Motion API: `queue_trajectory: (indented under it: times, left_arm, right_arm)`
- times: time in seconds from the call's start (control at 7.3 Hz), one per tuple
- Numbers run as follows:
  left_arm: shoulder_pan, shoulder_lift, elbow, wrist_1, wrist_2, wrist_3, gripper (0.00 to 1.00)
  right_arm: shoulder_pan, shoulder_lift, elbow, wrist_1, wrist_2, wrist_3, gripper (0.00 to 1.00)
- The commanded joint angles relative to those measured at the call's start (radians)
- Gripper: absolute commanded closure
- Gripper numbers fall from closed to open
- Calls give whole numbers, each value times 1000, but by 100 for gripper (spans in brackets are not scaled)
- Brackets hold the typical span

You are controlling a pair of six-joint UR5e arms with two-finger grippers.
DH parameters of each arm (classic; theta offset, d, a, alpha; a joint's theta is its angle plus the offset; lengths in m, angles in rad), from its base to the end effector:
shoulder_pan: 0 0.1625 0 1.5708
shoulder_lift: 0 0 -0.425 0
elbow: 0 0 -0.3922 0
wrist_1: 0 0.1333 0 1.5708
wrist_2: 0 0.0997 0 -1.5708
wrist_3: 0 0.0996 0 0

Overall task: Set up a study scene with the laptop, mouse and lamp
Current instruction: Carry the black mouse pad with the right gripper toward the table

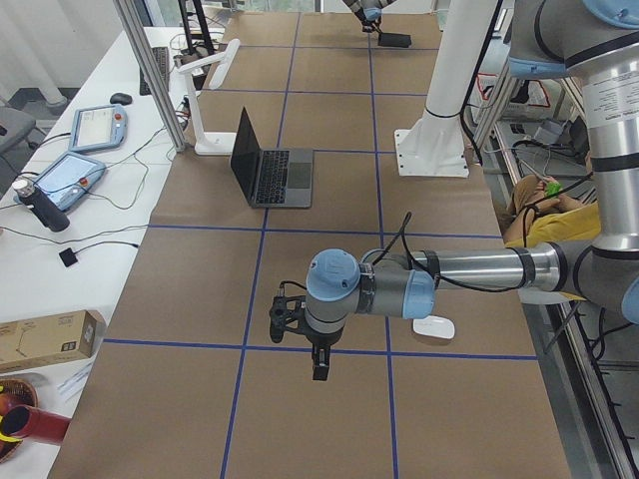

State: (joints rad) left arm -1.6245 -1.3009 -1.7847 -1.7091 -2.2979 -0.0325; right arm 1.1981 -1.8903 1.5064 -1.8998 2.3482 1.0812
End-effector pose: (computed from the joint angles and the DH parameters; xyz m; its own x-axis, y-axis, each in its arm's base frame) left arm -0.0876 -0.3796 0.6600 0.7468 -0.0179 -0.6648 0.0778 0.9951 0.0606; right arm -0.0353 -0.2645 0.8318 0.6338 0.7006 -0.3277 -0.6037 0.1833 -0.7758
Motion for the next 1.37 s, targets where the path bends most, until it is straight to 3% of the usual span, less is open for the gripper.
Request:
queue_trajectory:
  times: [0.0, 0.27, 0.41, 0.55, 0.82, 1.23]
  left_arm:
    - [-2, 0, -1, 0, 0, -1, 0]
    - [-2, 0, 1, 0, 0, -1, 0]
    - [-2, 0, 1, 2, -2, -1, 0]
    - [-2, 0, 1, 2, -2, -1, 0]
    - [-2, -1, 1, 0, 0, -1, 0]
    - [-3, 0, -15, 3, 0, -1, 0]
  right_arm:
    - [3, -3, 55, -11, 23, 2, 100]
    - [2, 3, 83, -13, 16, 6, 100]
    - [2, 7, 66, -18, 8, 12, 87]
    - [2, 11, 10, -18, 8, 14, 44]
    - [2, 30, -73, -19, -22, 14, 20]
    - [2, 28, -80, -18, -61, 12, 22]
